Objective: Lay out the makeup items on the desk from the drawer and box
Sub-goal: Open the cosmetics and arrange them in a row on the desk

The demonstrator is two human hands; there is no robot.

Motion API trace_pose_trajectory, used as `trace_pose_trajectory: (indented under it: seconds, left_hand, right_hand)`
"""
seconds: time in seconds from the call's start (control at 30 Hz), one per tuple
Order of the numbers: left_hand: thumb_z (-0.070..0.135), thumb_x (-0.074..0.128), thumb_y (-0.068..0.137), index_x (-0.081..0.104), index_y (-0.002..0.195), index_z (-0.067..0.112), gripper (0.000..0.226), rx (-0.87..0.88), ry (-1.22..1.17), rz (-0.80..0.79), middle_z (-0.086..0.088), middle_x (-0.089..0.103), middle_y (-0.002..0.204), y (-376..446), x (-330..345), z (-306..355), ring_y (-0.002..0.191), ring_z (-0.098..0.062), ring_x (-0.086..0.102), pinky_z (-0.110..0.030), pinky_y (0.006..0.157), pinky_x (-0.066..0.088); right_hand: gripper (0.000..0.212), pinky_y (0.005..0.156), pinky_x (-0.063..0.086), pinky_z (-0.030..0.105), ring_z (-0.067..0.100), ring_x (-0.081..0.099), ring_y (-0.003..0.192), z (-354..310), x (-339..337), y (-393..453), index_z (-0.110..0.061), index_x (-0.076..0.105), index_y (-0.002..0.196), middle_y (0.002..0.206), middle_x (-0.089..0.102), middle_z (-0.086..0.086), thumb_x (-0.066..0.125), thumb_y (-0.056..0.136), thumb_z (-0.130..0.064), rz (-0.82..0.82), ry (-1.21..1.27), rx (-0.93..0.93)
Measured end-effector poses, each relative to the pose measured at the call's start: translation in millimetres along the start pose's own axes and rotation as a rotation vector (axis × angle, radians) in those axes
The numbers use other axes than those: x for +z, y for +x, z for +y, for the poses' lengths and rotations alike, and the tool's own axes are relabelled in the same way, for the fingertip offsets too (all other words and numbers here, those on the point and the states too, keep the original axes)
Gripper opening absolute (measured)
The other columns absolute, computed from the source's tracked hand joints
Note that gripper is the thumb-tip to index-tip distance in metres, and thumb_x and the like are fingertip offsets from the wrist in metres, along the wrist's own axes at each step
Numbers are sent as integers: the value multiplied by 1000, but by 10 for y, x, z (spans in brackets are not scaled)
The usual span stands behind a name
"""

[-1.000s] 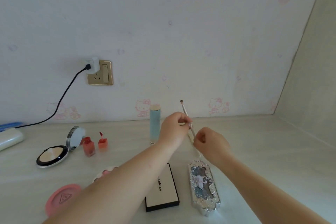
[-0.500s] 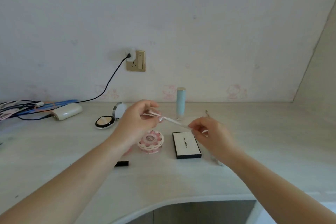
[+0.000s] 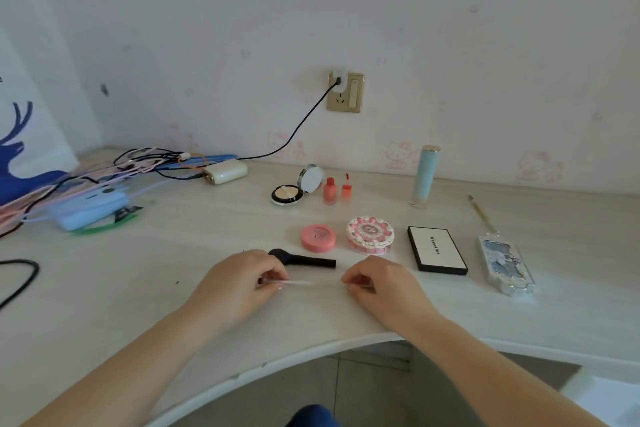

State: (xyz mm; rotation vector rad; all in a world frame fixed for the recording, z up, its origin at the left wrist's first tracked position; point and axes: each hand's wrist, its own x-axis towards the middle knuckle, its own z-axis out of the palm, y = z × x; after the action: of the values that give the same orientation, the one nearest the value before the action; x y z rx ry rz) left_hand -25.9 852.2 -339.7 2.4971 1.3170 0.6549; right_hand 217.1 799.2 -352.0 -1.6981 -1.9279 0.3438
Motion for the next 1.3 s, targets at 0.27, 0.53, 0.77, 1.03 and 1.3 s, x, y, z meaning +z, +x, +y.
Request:
trace_pose_trajectory:
  seconds: [0.27, 0.53, 0.77, 1.03, 1.3]
  left_hand:
    - [28, 66, 82, 68, 88, 33, 8, -20, 82, -7, 16, 63, 85, 73, -27, -203, 83, -4, 59, -22, 74, 45]
    - [30, 62, 85, 65, 93, 31, 8, 1, 170, -39, 12, 62, 92, 105, -22, -247, 88, -8, 58, -26, 75, 45]
    - [29, 68, 82, 67, 98, 25, 16, 101, 107, 107, 16, 60, 91, 178, -125, -121, 90, -6, 59, -24, 76, 45]
    - [9, 70, 79, 69, 89, 23, 18, 154, -386, 145, 15, 67, 86, 1082, 50, 596, 83, 8, 61, -5, 80, 42]
    - [14, 73, 78, 60, 111, 19, 36, 39, -586, 22, 9, 65, 105, 2296, 730, 1139, 89, -1, 61, -21, 88, 49]
  right_hand:
    - [13, 80, 47, 17, 1, 60, 85, -46, 115, 146, -30, 69, 94, 96, 66, -13, 63, 84, -25, -9, -1, 31]
    - [13, 80, 48, 20, 2, 59, 86, -38, 138, 159, -28, 69, 96, 96, 65, -11, 65, 84, -26, -1, 7, 45]
    - [10, 72, 44, 6, -7, 58, 80, -18, -17, 142, -33, 67, 91, 84, 63, -18, 67, 83, -28, 66, 84, 68]
    - [21, 67, 43, 6, -7, 60, 79, 632, -888, 399, -29, 65, 103, 88, 66, -14, 68, 83, -23, 446, 351, 250]
    - [50, 93, 49, 37, 16, 60, 98, 1332, -1291, 1059, -15, 52, 128, 115, 60, 4, 70, 82, -19, 451, 423, 406]
